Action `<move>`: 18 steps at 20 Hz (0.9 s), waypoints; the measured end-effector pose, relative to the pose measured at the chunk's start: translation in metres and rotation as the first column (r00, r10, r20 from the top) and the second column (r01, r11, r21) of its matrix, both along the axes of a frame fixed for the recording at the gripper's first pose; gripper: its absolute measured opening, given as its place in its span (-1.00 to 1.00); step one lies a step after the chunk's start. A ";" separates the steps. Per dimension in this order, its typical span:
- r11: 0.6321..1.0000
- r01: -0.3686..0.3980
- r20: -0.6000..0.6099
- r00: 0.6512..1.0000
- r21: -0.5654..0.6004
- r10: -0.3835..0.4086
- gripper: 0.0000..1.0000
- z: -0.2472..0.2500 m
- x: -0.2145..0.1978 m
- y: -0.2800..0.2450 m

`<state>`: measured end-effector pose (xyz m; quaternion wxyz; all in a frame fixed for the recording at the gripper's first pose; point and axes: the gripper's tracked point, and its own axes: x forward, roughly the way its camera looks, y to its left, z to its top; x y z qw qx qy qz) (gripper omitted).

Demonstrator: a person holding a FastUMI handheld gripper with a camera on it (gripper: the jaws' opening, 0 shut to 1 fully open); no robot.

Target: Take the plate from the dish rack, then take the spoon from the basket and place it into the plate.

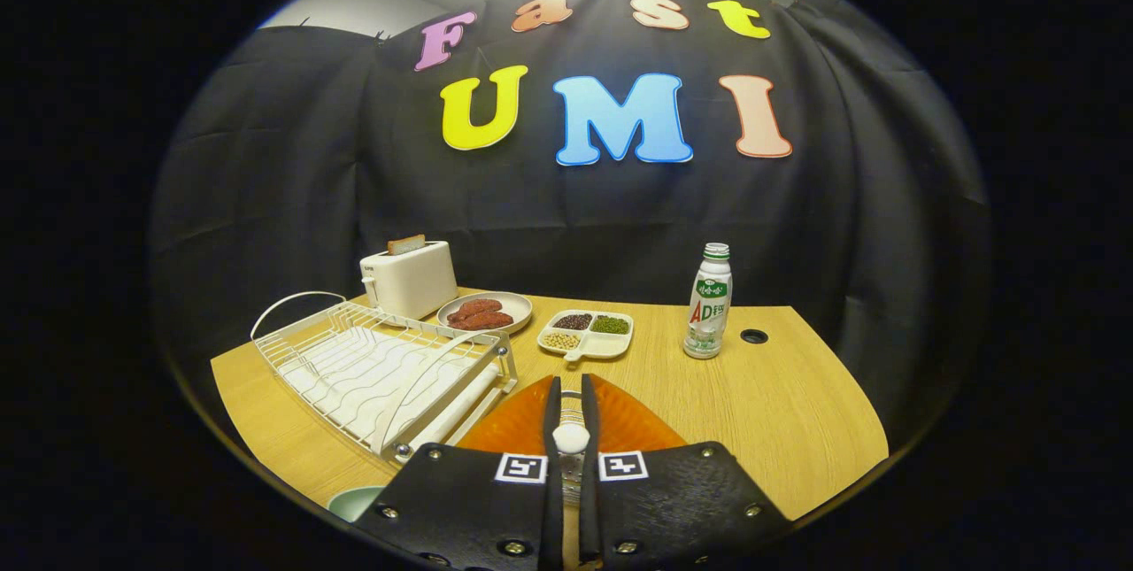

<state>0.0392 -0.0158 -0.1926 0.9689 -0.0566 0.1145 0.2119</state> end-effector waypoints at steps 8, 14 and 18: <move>1.000 0.003 0.033 0.999 -0.014 -0.003 -0.86 0.068 -0.025 -0.020; 0.999 -0.034 0.016 0.999 -0.036 0.035 -0.86 0.082 -0.070 -0.025; 0.997 -0.065 -0.030 0.997 -0.034 0.064 -0.86 0.070 -0.098 -0.020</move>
